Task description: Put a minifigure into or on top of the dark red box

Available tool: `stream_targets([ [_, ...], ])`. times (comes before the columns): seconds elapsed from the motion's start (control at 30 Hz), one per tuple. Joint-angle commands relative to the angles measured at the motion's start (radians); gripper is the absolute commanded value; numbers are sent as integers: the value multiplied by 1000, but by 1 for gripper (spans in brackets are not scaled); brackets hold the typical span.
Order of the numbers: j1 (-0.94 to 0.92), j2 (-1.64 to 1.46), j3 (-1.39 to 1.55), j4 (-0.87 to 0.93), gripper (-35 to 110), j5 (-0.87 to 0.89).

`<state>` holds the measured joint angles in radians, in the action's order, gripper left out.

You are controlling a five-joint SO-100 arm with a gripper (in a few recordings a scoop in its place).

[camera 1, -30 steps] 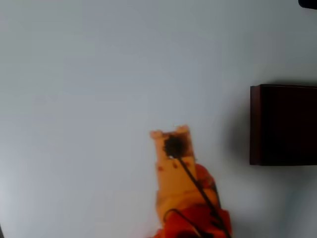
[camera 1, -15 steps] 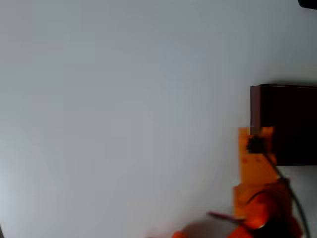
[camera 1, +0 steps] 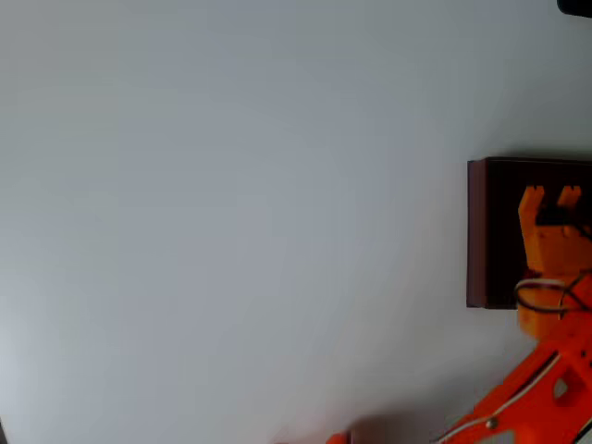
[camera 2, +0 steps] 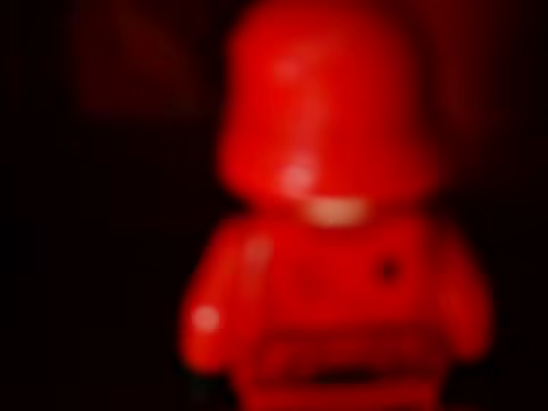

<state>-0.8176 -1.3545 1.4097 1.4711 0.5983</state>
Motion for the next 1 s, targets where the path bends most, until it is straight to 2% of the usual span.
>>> stream_targets([
  [0.0,21,54,-117,35,10,6],
  [0.13,34,55,-146,51,20,0],
  [0.37,81,-80,-64,71,20,-54],
  [0.73,285,-801,499,61,14,-101],
  [0.97,607,-1256,778,31,10,-78],
])
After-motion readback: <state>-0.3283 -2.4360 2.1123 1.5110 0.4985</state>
